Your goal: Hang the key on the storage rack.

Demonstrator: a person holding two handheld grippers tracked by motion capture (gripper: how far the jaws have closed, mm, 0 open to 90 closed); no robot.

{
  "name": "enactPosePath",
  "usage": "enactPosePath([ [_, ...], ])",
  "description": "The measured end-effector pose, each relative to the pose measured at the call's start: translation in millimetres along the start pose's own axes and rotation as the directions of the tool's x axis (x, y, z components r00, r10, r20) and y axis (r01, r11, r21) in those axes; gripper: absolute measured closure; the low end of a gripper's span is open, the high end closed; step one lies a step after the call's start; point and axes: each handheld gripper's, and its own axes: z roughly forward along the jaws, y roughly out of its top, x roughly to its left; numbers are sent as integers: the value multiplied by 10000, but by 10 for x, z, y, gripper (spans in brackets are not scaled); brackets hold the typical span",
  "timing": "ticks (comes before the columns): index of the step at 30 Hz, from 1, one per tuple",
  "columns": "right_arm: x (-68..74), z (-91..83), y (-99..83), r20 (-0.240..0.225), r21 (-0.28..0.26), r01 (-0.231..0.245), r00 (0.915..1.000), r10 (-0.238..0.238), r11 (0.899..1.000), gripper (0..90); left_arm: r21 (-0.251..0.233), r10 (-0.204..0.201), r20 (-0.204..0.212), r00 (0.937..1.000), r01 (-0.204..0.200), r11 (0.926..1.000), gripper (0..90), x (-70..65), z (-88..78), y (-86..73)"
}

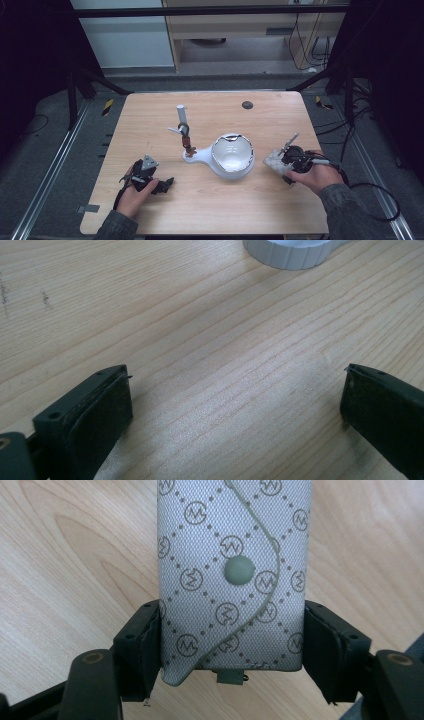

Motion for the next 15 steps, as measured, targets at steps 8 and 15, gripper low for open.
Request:
enactPosePath([
  [8, 84, -150, 104, 371, -139, 532, 9979, -526, 9985, 313, -2, 3, 9, 10000, -3, 10000, 0, 0, 1, 0],
  [15, 179, -270, 196, 492, -376, 942, 9945, -923, 9948, 313, 0, 7, 24, 10000, -7, 10000, 0, 0, 1, 1],
])
